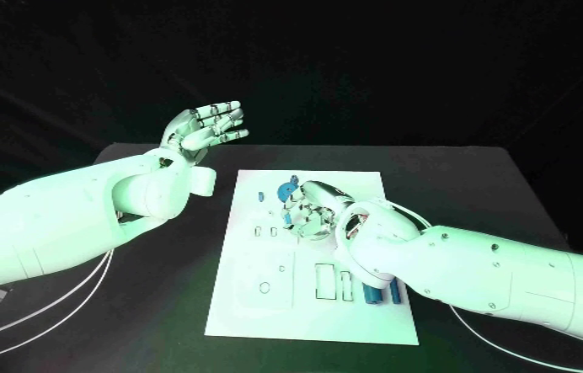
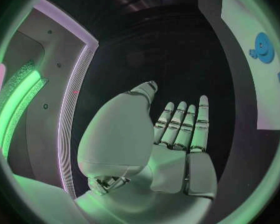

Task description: Assemble the parts on the task board

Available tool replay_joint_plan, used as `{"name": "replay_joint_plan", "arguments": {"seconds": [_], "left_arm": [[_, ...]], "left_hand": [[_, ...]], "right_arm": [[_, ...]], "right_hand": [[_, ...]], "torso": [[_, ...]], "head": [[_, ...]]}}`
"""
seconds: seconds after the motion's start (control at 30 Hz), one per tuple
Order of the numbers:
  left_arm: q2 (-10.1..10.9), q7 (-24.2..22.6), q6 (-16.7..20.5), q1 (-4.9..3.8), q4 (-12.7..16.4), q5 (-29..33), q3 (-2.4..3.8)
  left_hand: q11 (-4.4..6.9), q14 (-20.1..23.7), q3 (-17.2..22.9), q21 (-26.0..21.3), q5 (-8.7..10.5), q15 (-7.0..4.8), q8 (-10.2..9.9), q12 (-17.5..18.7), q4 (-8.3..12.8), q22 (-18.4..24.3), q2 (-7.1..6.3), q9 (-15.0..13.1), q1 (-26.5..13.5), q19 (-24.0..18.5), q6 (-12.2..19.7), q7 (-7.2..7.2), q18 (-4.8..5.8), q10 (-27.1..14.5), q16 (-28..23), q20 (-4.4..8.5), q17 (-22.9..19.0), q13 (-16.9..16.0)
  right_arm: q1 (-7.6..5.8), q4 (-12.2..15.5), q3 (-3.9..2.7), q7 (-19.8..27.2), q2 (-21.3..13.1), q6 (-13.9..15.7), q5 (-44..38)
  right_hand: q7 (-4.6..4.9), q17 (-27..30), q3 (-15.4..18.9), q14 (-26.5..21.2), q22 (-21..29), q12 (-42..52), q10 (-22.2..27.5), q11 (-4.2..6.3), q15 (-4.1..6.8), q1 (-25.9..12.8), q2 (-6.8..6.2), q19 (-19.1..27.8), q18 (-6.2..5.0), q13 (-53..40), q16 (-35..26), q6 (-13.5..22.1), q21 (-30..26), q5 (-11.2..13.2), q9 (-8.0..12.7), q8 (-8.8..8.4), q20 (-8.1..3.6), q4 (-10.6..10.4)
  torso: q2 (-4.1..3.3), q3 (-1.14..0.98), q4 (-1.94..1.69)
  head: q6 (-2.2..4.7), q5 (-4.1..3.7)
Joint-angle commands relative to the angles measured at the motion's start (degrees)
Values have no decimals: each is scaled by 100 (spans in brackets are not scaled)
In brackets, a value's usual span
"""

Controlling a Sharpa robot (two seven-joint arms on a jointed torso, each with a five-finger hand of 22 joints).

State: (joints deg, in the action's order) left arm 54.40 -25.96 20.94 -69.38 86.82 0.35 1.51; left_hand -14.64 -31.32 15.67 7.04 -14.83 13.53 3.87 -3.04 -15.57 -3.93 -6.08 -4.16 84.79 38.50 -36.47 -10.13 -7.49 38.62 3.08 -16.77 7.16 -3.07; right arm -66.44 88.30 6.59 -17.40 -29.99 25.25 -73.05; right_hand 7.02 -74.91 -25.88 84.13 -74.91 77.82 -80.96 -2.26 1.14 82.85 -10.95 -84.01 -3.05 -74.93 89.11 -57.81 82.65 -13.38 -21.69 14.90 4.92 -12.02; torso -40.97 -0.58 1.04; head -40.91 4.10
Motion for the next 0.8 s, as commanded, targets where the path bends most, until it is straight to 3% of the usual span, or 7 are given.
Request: {"name": "replay_joint_plan", "arguments": {"seconds": [0.03, 0.37, 0.8], "left_arm": [[-10, -29, -105, -4, 31, 12, 3], [-14, -26, -116, -3, 53, 12, 3], [-16, -15, -129, -3, 48, 12, 3]], "left_hand": [[0, 27, -1, -19, -3, -7, -8, -15, 40, -5, -12, 5, 39, 33, -47, -656, 62, 37, -13, 15, -4, -9], [0, 27, -1, -19, -3, -7, -8, -15, 40, -5, -12, 5, 39, 33, -47, -656, 62, 37, -13, 15, -4, -9], [0, 27, -1, -19, -3, -7, -8, -15, 40, -5, -12, 5, 39, 33, -47, -656, 62, 37, -13, 15, -4, -9]], "right_arm": [[47, -72, 3, -255, 74, -82, -262], [179, -295, 19, -295, 256, -125, -300], [264, -333, 27, -269, 381, -44, -394]], "right_hand": [[-15, -1295, -35, 535, -1011, -16, 50, 4, 45, -63, 19, -129, 104, -187, 11, -7, -23, -28, -101, 18, -28, 8], [-20, -1302, -34, 537, -1016, 7, 27, 7, 46, -106, 3, -134, 106, -214, 13, -6, -18, -17, -109, 35, -30, 7], [-21, -1305, -32, 538, -1014, 19, 17, 8, 47, -120, -5, -132, 105, -226, 14, -6, -22, -13, -112, 41, -30, 8]], "torso": [[-2, -5, -4], [-1, -6, -4], [-1, -3, -9]], "head": [[-18, -5], [-54, 14], [-83, 31]]}}
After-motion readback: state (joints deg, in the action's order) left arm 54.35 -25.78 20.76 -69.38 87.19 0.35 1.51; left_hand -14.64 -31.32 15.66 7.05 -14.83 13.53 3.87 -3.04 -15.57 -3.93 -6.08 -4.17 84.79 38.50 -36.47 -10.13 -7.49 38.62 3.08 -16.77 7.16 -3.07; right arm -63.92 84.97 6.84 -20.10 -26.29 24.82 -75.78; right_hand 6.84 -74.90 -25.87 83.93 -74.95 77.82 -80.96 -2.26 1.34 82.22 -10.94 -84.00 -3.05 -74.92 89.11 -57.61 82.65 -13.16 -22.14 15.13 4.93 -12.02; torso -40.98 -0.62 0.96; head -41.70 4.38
